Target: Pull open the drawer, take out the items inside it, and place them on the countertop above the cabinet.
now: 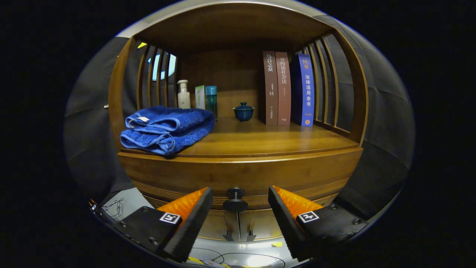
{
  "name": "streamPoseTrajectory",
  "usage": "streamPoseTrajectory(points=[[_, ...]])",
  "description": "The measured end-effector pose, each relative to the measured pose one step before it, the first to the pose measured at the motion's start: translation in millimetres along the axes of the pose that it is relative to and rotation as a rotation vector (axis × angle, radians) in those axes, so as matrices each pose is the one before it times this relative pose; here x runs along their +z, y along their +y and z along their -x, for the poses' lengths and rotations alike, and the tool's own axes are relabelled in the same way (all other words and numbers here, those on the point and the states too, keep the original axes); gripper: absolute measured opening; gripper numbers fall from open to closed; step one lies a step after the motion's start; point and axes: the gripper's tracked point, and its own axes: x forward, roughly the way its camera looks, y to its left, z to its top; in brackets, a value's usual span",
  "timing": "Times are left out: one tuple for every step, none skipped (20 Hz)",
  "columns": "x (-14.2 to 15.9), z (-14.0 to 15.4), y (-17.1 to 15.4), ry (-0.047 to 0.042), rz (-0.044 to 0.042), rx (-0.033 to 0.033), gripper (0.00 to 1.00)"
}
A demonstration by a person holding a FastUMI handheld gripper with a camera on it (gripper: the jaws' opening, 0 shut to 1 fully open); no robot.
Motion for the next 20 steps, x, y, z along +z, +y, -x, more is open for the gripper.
streamPoseTrajectory(points=[[-5.69,-4.44,-1.65,0.01485,-0.00196,-0.00100,0.95],[-5.13,-6.70,0.06,0.01554,-0.00003,0.00054,0.90],[-5.14,-2.50,0.14,0.01617,0.00363,-0.00088,0.90],[-4.35,-5.13,0.30,0.01600,0.00113,0.00660,0.90],[-4.47,-2.68,1.10,0.01037,0.00344,0.00194,0.87],[-2.40,-1.65,-0.17,0.00711,0.00422,-0.00260,0.82],[-1.63,-2.69,-0.38,0.00154,-0.00045,0.00025,0.79],[-0.54,-1.55,3.44,-0.00284,-0.01004,0.01698,0.75],[-0.59,1.80,5.31,-0.00291,0.00125,0.01016,0.70],[1.96,1.91,-1.39,-0.00312,0.02207,-0.01706,0.60],[-1.89,-1.71,-1.05,0.00288,0.01446,-0.00554,0.51],[0.56,2.74,-0.75,0.00198,0.00053,0.00123,0.46],[0.13,-0.43,1.73,0.00279,-0.00262,0.00244,0.40],[-0.81,-3.80,-0.14,0.00211,-0.00156,0.00180,0.40],[-0.69,0.62,-0.46,0.00194,0.00231,0.00028,0.39],[-0.17,0.41,-0.02,0.00206,0.00166,-0.00120,0.39],[0.02,0.16,-0.28,0.00260,-0.00179,0.00017,0.39],[0.14,-0.12,0.02,0.00335,-0.00470,0.00144,0.39],[-0.46,0.27,0.61,0.00351,-0.00349,0.00129,0.39],[-0.76,0.67,-0.09,0.00518,0.00208,0.00062,0.39]])
